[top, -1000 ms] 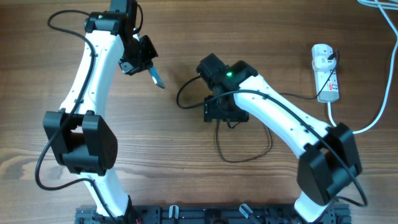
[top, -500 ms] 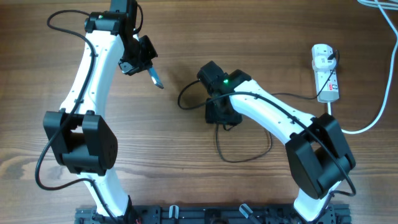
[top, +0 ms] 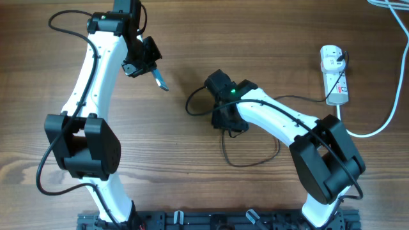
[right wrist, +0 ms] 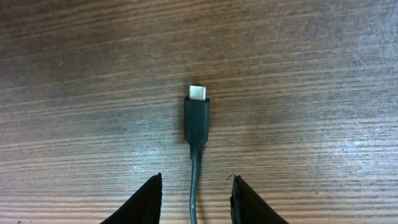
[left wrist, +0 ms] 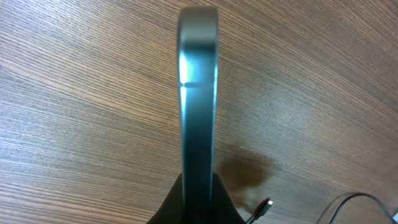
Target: Plug charger to phone and switch on socket
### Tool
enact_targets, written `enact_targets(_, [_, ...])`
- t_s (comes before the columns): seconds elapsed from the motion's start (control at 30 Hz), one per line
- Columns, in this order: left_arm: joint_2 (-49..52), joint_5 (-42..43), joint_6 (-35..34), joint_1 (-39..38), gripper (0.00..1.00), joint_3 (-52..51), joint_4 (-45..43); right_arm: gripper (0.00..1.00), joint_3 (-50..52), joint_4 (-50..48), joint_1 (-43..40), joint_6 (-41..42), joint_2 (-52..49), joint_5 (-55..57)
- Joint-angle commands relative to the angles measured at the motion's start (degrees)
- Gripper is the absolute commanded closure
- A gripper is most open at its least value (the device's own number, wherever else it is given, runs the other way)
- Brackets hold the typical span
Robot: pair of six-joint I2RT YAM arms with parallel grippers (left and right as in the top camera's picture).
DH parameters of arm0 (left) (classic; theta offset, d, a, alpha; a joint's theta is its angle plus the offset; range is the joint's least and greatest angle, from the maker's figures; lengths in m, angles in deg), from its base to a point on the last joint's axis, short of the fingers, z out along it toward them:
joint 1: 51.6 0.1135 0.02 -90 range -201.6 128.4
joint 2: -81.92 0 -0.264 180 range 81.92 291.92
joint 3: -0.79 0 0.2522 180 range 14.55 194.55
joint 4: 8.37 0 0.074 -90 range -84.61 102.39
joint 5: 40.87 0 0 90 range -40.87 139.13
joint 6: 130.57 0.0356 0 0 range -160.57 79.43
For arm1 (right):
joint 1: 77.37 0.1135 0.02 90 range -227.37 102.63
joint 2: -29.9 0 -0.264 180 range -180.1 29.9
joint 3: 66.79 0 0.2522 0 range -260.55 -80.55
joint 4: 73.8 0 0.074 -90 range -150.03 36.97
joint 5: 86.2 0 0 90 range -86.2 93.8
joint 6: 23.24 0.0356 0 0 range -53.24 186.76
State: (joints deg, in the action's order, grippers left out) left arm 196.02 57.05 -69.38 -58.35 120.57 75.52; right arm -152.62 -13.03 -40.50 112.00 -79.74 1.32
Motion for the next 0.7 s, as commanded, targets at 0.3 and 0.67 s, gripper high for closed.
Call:
enact_targets(0.3, [-1.27, -0.52, -0.59, -0.17, 0.95, -0.04, -0.22, 0.65, 0.52, -1.29, -0.35, 1.70, -0.85, 2.47])
enact_targets(0.67, [-1.27, -0.52, -0.59, -0.17, 0.96, -0.04, -0.22, 0.66, 0.52, -2.01, -0.35, 1.84, -4.15, 2.49])
